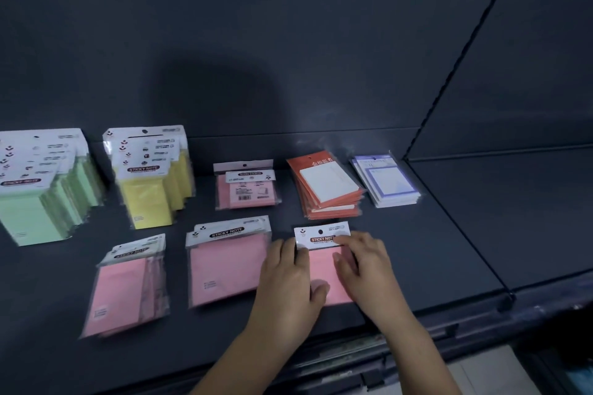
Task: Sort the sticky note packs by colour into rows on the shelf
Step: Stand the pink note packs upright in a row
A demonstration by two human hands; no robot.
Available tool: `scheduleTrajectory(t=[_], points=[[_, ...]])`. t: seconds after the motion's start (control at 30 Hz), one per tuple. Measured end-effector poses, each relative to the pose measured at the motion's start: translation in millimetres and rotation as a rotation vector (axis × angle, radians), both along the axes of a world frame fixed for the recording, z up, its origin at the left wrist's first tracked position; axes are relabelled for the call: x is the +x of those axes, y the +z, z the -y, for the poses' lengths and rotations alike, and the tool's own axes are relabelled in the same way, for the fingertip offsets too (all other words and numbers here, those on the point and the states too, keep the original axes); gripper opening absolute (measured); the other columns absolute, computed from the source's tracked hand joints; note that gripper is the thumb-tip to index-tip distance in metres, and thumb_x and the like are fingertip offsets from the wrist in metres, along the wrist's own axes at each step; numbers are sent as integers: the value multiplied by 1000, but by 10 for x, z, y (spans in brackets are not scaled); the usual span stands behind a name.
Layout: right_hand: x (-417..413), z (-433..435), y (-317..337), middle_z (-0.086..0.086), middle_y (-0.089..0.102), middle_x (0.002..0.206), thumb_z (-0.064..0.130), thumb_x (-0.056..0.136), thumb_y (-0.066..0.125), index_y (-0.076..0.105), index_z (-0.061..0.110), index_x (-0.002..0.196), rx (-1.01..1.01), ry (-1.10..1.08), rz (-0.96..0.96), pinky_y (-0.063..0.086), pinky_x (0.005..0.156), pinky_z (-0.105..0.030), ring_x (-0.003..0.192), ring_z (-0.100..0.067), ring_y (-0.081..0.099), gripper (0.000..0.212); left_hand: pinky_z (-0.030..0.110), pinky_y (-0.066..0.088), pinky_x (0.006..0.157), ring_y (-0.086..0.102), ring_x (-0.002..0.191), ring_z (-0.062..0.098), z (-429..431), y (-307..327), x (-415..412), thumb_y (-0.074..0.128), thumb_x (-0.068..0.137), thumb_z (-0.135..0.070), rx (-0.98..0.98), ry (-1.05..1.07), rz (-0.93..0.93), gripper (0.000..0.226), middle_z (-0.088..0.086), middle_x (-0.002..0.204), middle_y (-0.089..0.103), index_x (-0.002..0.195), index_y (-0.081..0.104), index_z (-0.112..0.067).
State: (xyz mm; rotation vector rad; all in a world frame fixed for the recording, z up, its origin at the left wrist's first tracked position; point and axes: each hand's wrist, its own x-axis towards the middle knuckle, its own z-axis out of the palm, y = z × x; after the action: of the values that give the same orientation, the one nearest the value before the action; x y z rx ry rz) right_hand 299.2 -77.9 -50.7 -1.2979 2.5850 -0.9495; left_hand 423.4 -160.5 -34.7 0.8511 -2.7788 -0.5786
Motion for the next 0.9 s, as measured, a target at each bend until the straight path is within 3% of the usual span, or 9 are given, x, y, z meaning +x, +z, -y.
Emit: scheduleTrajectory(t=[0.07,0.17,0.27,0.37,0.43,0.53,0.63,0.77,0.9], points=[[9,16,-2,3,50,126,16,88,58,62,19,117,52,-36,-4,30,99,-25,110,-13,38,29,34,23,109,44,129,31,-18,11,-4,52,77,-49,-18,20,93,59,17,132,54,116,63,-6],[39,54,70,-2,49,125,12,86,58,64,16,112,85,-99,-54,35,99,-30,112,-20,41,27,23,-20,104,-12,144,21,6,-4,-10,43,93,-45,27,24,15,64,8,158,2,145,27,-10],[100,135,206,3,59,102,-5,80,57,67,15,95,-169,-87,-33,43,82,-19,93,-13,53,26,24,-13,112,-9,144,14,176,46,-9,45,92,-46,52,94,-142,58,-3,155,15,141,33,-18],[201,357,372,12,65,91,-7,85,54,64,28,88,-341,6,319,43,72,-9,83,-1,61,36,36,9,117,16,141,20,484,90,-12,56,87,-40,116,234,-300,50,0,144,39,130,46,-17],[282,602,400,12,65,102,-3,88,52,61,29,100,-318,108,554,43,84,-10,94,5,60,36,44,16,114,24,138,28,713,94,-38,58,86,-38,90,355,-314,50,7,140,44,128,49,-12],[375,960,355,5,53,130,7,89,54,48,18,129,-164,177,558,34,103,-16,120,-3,48,42,42,4,115,13,143,25,966,60,-27,48,89,-40,48,416,-136,53,5,147,35,135,41,-15],[397,1192,373,0,47,135,2,85,48,39,16,137,-70,134,593,28,98,-13,127,-12,40,55,42,12,116,26,138,24,1064,13,7,50,88,-36,104,385,-80,50,5,141,42,134,43,-16],[459,1345,325,-3,51,131,8,78,49,42,23,133,-92,7,678,37,107,-34,126,-20,43,58,38,41,97,56,106,21,1086,34,33,58,75,-25,330,447,-350,32,2,107,65,105,64,-16],[455,1340,261,-5,56,121,19,70,56,52,34,104,-239,-97,766,45,100,-42,117,-23,52,37,16,42,77,58,84,11,1072,101,-1,66,78,-10,468,514,-561,22,-2,88,62,72,55,-29]])
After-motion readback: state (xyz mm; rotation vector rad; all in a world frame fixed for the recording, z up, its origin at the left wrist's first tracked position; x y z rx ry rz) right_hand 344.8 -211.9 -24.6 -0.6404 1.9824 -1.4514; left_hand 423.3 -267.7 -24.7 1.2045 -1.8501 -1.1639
